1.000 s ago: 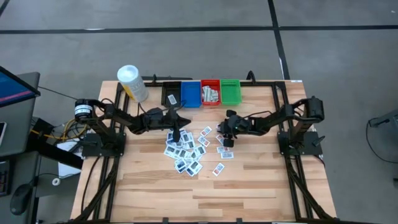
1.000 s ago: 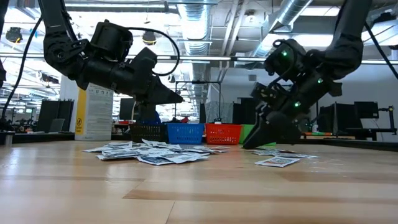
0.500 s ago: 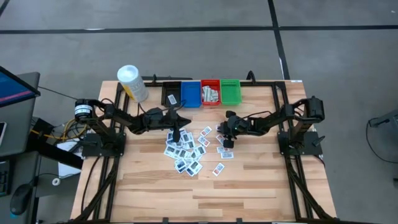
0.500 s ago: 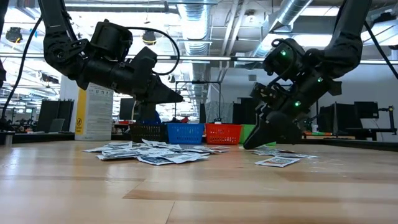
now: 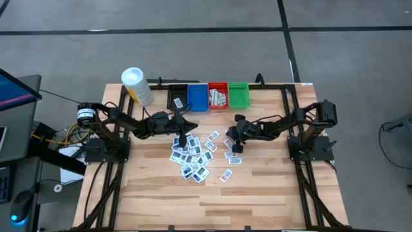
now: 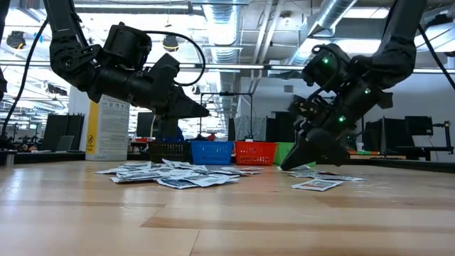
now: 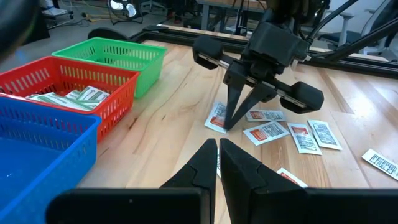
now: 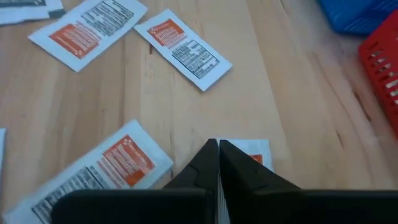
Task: Pick & Place First Aid Supplies
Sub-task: Put the orange ointment pack into the black bin
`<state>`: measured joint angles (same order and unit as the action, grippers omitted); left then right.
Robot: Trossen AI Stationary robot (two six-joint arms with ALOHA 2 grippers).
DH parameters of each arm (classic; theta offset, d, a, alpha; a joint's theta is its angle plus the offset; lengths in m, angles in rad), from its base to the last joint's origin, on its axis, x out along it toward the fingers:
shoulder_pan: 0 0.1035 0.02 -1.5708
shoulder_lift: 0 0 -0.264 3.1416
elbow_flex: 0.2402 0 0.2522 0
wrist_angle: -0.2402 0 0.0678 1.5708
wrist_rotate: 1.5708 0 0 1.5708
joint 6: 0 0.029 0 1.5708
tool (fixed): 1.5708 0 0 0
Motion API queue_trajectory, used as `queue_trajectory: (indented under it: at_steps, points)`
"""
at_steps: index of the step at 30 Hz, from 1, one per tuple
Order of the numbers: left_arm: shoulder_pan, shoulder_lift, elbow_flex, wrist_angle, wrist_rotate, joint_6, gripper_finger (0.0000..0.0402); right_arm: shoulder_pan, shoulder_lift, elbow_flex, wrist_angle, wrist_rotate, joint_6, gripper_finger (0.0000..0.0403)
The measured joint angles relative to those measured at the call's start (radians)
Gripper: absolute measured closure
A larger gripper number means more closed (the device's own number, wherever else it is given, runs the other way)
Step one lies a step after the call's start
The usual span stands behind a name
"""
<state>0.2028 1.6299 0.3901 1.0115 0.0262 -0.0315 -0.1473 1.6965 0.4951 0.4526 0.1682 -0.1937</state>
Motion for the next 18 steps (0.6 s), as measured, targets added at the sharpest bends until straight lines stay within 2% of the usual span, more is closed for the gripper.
queue_trajectory:
  at_steps: [10,18]
  points:
    - [0.000,0.000,0.000,0.000,0.000,0.000,0.0382,0.033,-0.065,0.000,0.014,-0.002,-0.042,0.0309]
    - [0.000,0.000,0.000,0.000,0.000,0.000,0.0382,-0.014,0.029,0.006,0.022,-0.013,-0.041,0.0252]
